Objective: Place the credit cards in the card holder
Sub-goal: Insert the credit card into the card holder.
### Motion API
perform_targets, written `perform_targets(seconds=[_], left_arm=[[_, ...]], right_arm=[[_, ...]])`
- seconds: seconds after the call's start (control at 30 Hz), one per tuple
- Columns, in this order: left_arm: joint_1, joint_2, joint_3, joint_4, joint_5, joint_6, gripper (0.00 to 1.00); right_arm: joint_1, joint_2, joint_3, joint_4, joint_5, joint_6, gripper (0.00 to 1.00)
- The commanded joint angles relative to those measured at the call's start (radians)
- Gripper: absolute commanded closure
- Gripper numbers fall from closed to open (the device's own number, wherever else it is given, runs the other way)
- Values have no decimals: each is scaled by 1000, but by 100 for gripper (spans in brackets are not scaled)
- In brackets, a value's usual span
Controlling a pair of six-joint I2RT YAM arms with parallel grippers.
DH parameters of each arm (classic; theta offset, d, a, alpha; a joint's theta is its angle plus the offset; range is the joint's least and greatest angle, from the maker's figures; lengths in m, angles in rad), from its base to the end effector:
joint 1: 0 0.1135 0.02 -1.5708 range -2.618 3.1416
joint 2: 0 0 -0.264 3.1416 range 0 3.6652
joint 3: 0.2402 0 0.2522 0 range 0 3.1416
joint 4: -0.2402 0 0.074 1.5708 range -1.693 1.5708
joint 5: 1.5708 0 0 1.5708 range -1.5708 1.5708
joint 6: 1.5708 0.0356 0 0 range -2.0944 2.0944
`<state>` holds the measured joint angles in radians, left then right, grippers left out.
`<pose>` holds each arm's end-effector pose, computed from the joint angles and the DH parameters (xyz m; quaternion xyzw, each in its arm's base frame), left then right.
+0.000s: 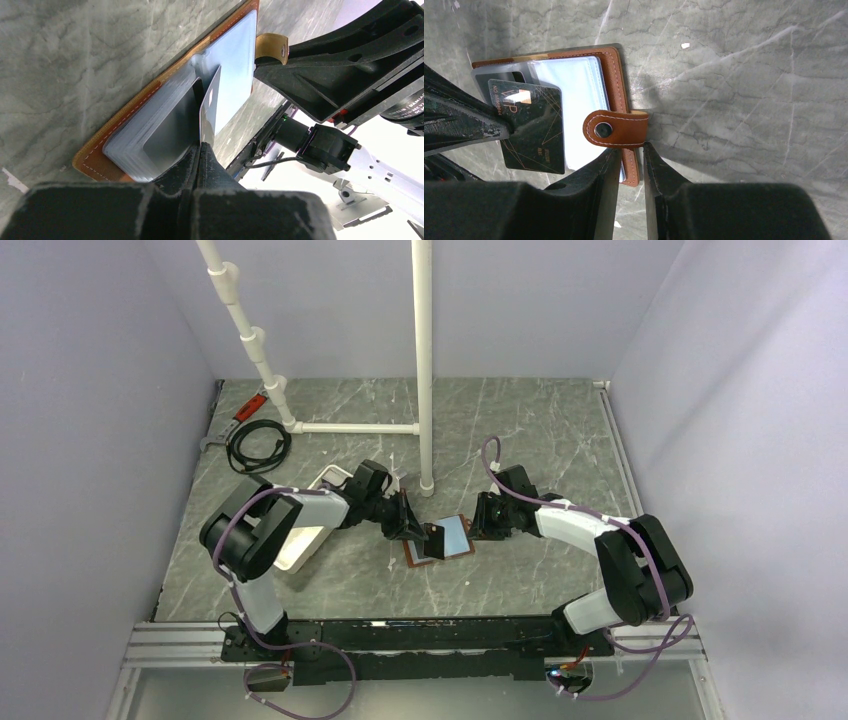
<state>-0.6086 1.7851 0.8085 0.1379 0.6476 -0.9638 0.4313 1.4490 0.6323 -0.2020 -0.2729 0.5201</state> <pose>0.2596 -0.2071 0.1259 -0.0443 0.8914 -0.4500 0.0295 0.2287 0.1158 0.1459 0.0053 0.9539 0.2400 0.1801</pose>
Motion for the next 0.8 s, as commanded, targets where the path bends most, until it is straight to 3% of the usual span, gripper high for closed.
perform_targets(seconds=[0.0,0.3,0.77], left_arm=[[-3,-5,21,14,-44,2,100],[-2,-96,-6,-129,-43,33,100],[0,-136,-2,-209,-73,18,100]], right_arm=[[4,12,-38,-71,6,-15,74],[4,19,-36,-68,4,-20,74],[4,16,-37,-66,-5,-24,75]])
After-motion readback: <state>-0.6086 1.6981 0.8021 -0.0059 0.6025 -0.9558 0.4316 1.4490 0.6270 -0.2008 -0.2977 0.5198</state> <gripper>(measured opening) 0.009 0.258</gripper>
